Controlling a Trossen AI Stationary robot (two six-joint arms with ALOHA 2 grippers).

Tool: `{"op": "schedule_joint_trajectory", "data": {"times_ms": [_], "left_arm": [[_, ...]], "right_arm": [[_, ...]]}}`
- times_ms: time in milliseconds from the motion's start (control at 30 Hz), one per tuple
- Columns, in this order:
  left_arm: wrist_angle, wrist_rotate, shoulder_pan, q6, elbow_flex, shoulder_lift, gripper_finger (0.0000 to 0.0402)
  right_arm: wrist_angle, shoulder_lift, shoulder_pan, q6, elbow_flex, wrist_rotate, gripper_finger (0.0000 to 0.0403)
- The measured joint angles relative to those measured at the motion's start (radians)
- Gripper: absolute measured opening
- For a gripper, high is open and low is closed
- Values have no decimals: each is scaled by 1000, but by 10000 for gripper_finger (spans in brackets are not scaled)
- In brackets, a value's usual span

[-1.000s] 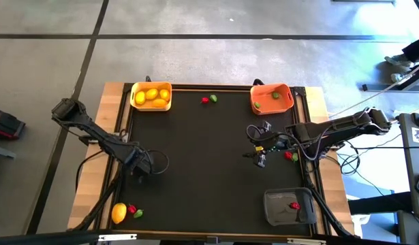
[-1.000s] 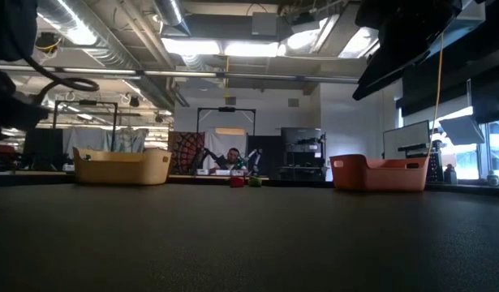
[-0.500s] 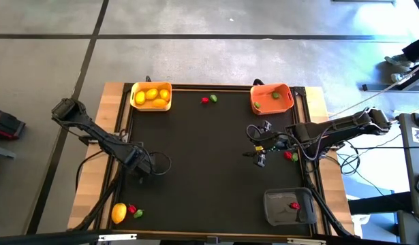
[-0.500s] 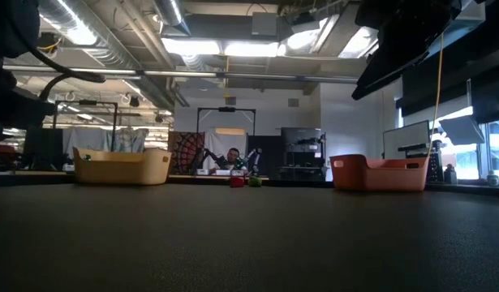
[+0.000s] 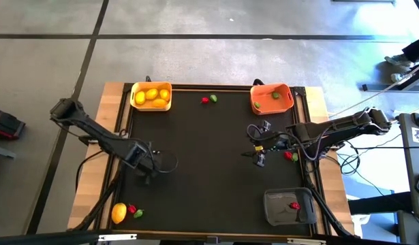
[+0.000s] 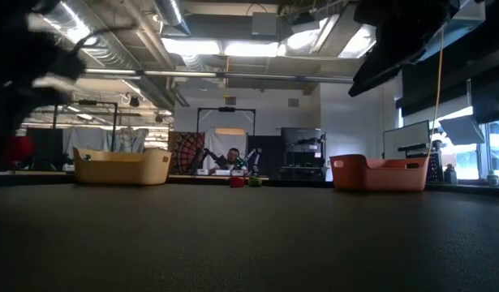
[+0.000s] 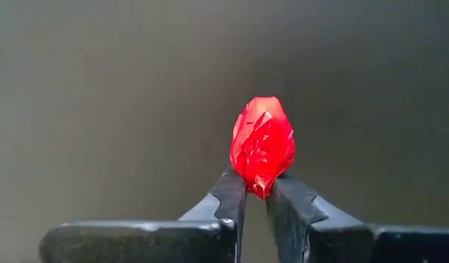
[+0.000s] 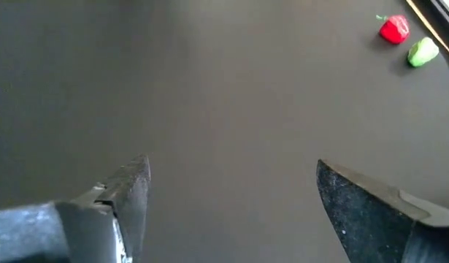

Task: Sort produce into baskets
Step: Put the red chili pepper into the gray bin

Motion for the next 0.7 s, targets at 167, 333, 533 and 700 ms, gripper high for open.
{"op": "schedule_joint_trajectory", "data": {"times_ms": [167,333,533,700], "left_arm": [[28,-105,58,115,112,-8,42],[120,-169,131,282,196,-8,42],[324,-223,227,517,222,-8,42],[528,-227,306,665,222,-8,42]], "right_arm": [[69,0,0,-25,0,-5,319],[137,0,0,-41,0,-5,319],[298,0,0,-102,0,11,319],[418,0,0,-164,0,17,319]]}}
